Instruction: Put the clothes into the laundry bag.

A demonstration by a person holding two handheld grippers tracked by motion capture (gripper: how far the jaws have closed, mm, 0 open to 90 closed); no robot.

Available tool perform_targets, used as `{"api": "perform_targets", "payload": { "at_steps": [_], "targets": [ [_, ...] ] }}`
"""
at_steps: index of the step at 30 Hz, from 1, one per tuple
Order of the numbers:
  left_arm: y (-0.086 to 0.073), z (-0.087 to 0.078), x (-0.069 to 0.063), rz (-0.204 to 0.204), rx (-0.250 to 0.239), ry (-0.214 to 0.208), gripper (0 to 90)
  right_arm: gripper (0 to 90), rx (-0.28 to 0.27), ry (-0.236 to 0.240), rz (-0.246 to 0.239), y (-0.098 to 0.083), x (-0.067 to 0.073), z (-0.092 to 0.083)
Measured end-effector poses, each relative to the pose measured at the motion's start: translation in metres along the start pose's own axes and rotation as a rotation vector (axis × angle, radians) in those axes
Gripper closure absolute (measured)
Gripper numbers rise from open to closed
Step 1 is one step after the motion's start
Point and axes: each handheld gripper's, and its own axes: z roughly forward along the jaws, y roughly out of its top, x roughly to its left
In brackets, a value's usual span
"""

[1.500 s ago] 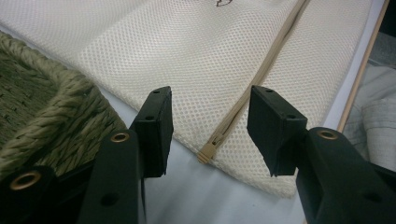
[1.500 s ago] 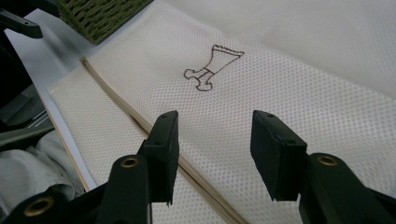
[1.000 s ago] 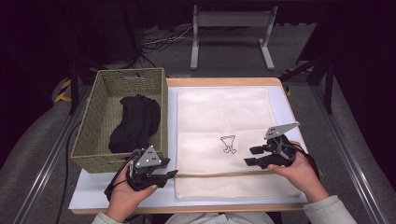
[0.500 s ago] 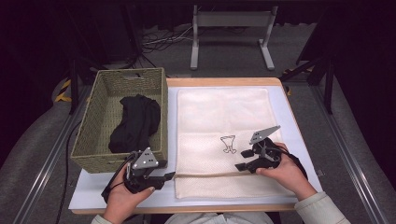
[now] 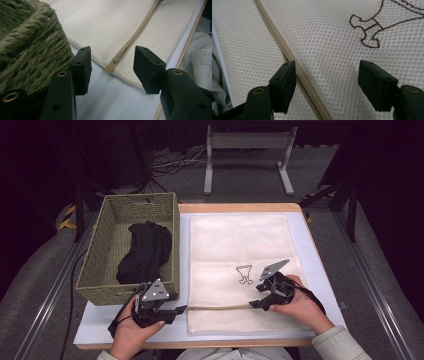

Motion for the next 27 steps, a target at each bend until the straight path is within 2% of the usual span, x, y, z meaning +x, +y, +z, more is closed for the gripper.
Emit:
{"api": "perform_targets", "payload": {
  "at_steps": [13, 19, 24, 27],
  "targets": [
    [-0.0001, 0.0011, -0.0004, -0.002, -0.003, -0.013, 49.1, 33.2, 0.036, -0.035, -0.046, 0.0009, 0.0047, 0.0074],
    [-0.0001, 0.0013, -0.0007, 0.000, 0.000, -0.013, 49.0, 41.8, 0.034, -0.078, -0.058, 0.0021, 0.0038, 0.0074],
    [-0.0002, 0.0014, -0.0007, 0.000, 0.000, -0.014, 48.9, 47.1, 0.045, -0.099, -0.090, 0.0027, 0.0068, 0.0090],
    [-0.0003, 0.0016, -0.0011, 0.000, -0.002, -0.012, 48.6, 56.2, 0.046, -0.115, -0.104, 0.0035, 0.0089, 0.0093]
  ]
}}
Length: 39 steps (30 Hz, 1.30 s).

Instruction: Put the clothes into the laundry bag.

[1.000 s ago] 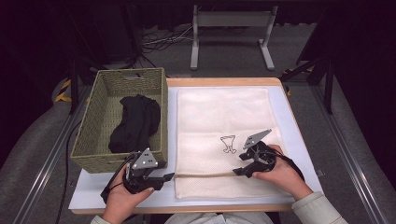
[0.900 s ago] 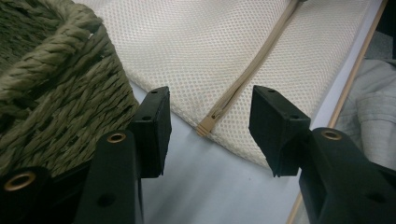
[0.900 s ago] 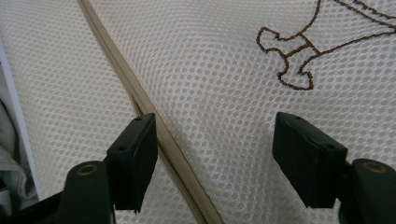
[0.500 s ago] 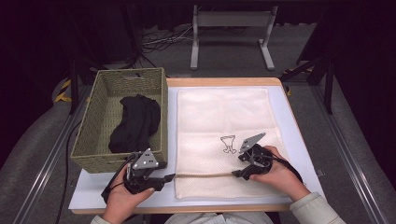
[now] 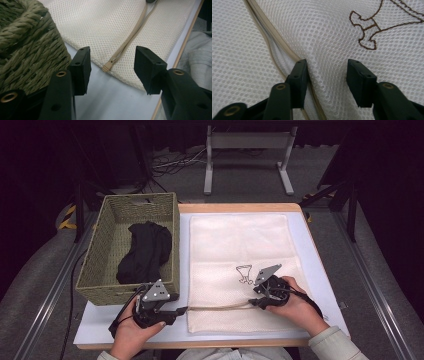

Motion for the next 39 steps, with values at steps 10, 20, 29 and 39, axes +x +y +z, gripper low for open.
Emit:
{"api": "perform_targets", "payload": {
  "at_steps": [10, 20, 29, 39],
  "targets": [
    [0.000, -0.001, 0.000, -0.001, -0.004, -0.003, 48.2, 83.9, -0.008, 0.011, 0.002, 0.000, -0.004, -0.001],
    [-0.001, -0.001, 0.000, -0.004, -0.009, 0.001, 48.2, 87.7, -0.043, 0.043, 0.045, 0.002, -0.011, -0.007],
    [0.000, -0.003, 0.000, -0.003, -0.017, 0.003, 47.4, 87.8, -0.107, 0.064, 0.062, 0.010, -0.016, -0.030],
    [0.001, -0.005, -0.002, 0.004, -0.025, 0.002, 44.4, 87.8, -0.145, 0.065, 0.066, 0.021, -0.023, -0.050]
  ]
}}
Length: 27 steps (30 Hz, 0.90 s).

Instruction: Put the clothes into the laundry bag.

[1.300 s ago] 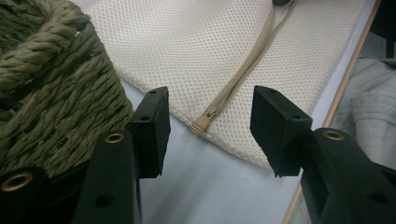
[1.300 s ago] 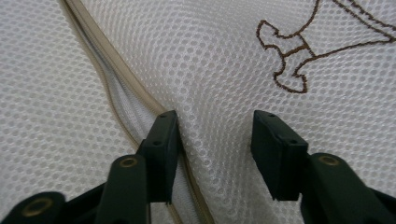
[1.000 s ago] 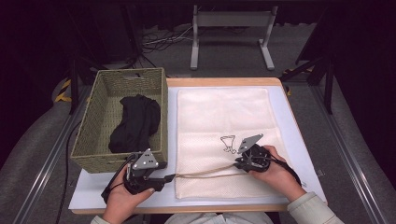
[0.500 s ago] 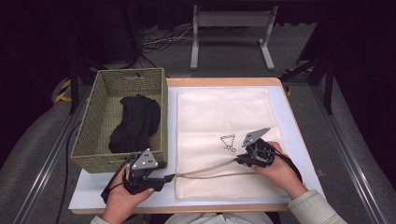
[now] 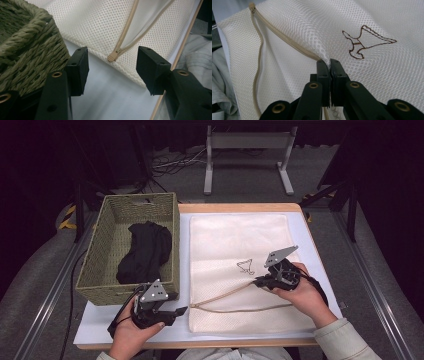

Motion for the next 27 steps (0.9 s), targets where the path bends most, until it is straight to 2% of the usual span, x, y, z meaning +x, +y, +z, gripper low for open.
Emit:
{"api": "perform_targets", "payload": {
  "at_steps": [27],
  "targets": [
    [0.001, -0.003, -0.002, 0.010, -0.016, 0.000, 41.7, 88.0, -0.115, 0.008, 0.008, 0.034, -0.008, -0.034]
  ]
}}
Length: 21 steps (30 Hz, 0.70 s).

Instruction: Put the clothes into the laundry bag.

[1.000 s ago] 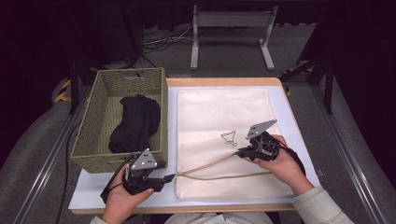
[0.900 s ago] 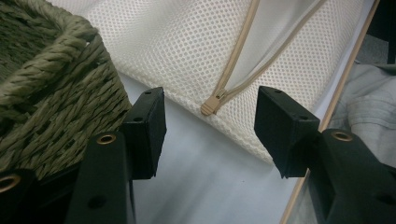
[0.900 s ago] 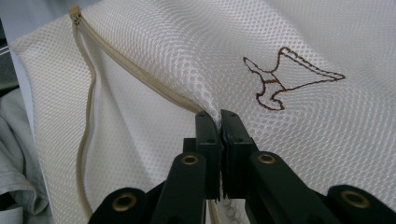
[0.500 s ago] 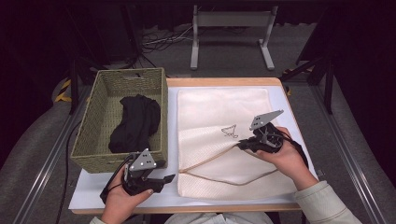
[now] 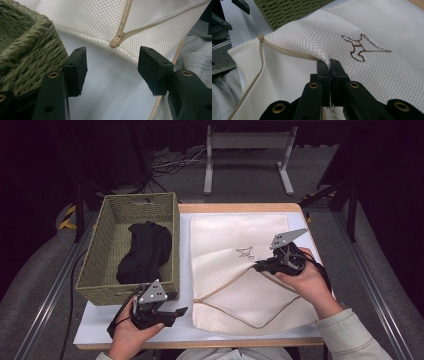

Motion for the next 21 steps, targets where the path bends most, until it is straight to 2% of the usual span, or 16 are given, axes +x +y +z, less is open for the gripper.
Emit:
{"api": "perform_targets", "payload": {
  "at_steps": [15, 21],
  "targets": [
    [0.000, 0.001, -0.001, 0.009, 0.005, -0.003, 41.5, 88.0, -0.040, 0.005, 0.041, 0.022, -0.008, -0.009],
    [-0.002, -0.001, -0.002, 0.005, 0.004, -0.001, 41.5, 88.0, -0.057, -0.002, 0.038, 0.031, -0.008, -0.014]
  ]
}}
